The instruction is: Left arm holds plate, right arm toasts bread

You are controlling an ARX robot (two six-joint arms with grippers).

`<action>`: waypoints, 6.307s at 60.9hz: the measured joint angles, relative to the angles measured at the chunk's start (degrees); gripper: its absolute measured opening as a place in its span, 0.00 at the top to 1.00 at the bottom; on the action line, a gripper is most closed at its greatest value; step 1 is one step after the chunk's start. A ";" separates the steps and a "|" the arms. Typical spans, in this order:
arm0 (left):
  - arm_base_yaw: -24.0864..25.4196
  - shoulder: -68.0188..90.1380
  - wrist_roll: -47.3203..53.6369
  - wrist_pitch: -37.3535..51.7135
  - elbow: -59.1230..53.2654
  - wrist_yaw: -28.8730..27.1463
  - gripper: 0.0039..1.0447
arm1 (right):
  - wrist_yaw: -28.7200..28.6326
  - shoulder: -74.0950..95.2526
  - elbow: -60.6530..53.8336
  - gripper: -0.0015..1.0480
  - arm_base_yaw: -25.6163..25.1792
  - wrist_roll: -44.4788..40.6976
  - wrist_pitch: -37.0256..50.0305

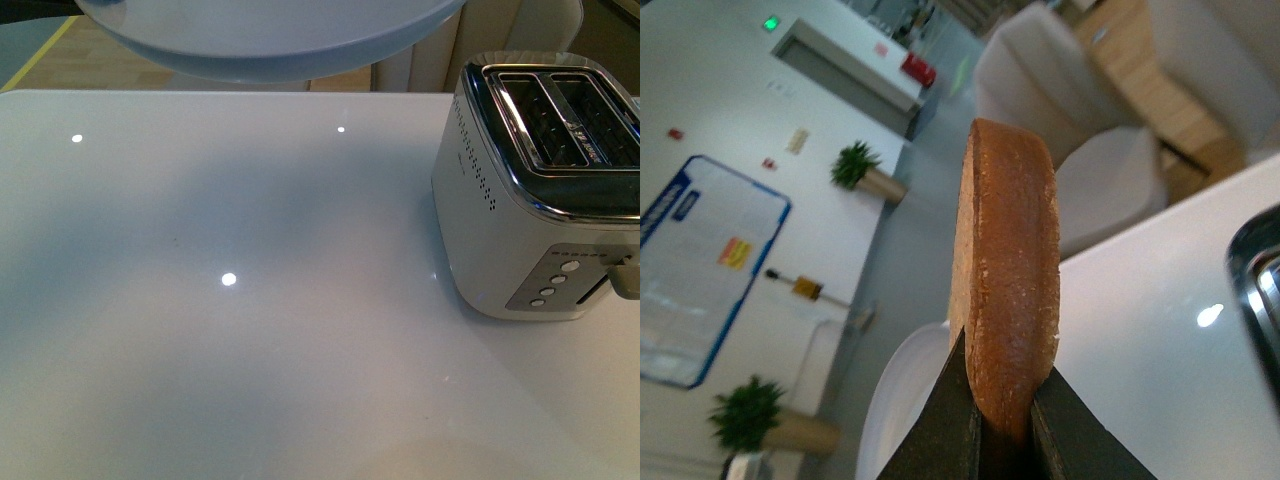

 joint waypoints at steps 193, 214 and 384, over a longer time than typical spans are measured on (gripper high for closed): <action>2.64 -3.63 2.43 -0.68 -2.71 1.16 0.98 | 6.80 -31.82 -40.57 0.98 -10.43 -43.47 11.74; 2.43 -3.65 2.43 -0.57 -2.80 1.14 0.98 | 6.84 -39.85 -43.58 0.98 -10.43 -43.50 8.02; 43.12 14.40 33.00 18.58 -22.25 22.95 0.98 | 6.75 -65.59 -43.58 0.08 -10.43 -43.60 -17.73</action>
